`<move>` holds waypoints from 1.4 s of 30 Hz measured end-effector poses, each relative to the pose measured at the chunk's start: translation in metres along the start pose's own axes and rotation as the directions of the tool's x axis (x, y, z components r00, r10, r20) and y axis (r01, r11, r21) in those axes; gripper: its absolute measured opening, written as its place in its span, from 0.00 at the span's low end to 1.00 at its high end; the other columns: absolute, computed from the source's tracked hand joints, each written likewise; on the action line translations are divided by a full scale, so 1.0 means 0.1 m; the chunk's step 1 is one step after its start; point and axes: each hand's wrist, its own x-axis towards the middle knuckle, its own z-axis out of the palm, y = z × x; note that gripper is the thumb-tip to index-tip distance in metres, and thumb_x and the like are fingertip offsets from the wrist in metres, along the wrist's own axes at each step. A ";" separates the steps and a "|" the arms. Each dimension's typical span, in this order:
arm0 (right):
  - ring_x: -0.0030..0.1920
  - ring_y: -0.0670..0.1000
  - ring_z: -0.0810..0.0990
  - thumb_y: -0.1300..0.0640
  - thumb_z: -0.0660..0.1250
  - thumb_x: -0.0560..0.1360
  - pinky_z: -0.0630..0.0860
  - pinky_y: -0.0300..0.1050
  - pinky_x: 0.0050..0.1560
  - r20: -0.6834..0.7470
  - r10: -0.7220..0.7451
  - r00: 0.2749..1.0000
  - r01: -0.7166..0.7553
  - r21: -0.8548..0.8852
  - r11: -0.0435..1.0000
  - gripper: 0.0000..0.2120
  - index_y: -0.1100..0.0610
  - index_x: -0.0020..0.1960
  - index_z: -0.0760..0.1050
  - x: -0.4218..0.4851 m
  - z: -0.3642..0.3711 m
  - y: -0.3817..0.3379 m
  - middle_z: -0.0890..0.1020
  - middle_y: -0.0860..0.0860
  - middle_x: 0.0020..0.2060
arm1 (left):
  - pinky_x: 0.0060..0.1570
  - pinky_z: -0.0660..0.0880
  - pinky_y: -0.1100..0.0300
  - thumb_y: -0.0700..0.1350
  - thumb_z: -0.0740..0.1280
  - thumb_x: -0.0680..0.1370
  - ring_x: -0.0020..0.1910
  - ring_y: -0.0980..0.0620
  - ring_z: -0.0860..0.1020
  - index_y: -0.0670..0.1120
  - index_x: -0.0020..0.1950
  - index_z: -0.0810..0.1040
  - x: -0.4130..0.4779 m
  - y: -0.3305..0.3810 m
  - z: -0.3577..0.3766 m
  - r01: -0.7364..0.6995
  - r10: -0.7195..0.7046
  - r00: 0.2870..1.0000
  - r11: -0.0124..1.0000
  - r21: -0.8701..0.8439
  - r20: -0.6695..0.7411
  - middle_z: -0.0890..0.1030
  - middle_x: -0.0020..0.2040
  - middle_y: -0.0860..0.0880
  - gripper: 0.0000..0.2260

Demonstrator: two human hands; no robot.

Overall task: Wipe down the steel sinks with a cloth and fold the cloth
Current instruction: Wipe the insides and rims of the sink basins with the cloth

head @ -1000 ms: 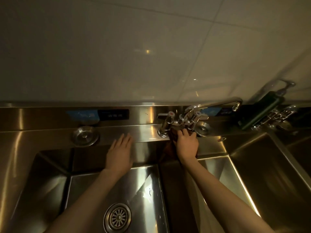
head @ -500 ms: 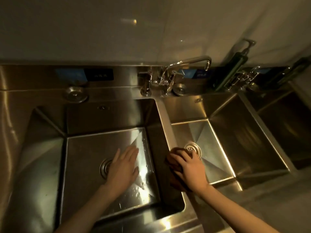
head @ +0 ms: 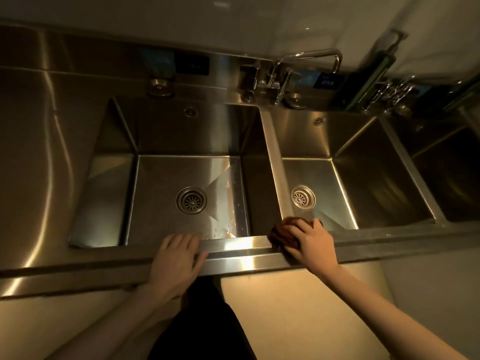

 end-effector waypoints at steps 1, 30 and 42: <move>0.39 0.55 0.77 0.46 0.80 0.58 0.74 0.45 0.28 0.015 -0.009 1.000 0.009 0.003 1.000 0.23 0.51 0.50 0.80 -0.09 -0.03 -0.04 0.82 0.47 0.47 | 0.47 0.75 0.54 0.57 0.49 0.79 0.44 0.49 0.80 0.44 0.54 0.81 0.00 0.01 0.00 0.000 0.000 1.000 1.000 0.000 -0.018 0.82 0.46 0.48 0.25; 0.52 0.54 0.78 0.47 0.66 0.75 0.74 0.48 0.52 0.329 -0.019 0.944 -0.227 0.689 0.688 0.16 0.53 0.60 0.76 2.10 0.52 -1.82 0.80 0.52 0.51 | 0.65 0.61 0.53 0.51 0.49 0.77 0.65 0.41 0.72 0.37 0.68 0.71 0.62 -2.40 -0.80 0.306 -0.301 0.950 0.951 0.048 -0.089 0.74 0.66 0.39 0.27; 0.72 0.56 0.60 0.61 0.59 0.77 0.59 0.48 0.73 0.375 -0.255 0.891 -0.298 0.908 0.294 0.34 0.54 0.77 0.46 2.89 1.10 -3.45 0.55 0.56 0.74 | 0.73 0.47 0.65 0.45 0.51 0.80 0.73 0.56 0.57 0.41 0.73 0.63 0.77 -2.64 -0.66 0.213 -0.231 0.963 0.968 -0.132 -0.141 0.61 0.73 0.49 0.22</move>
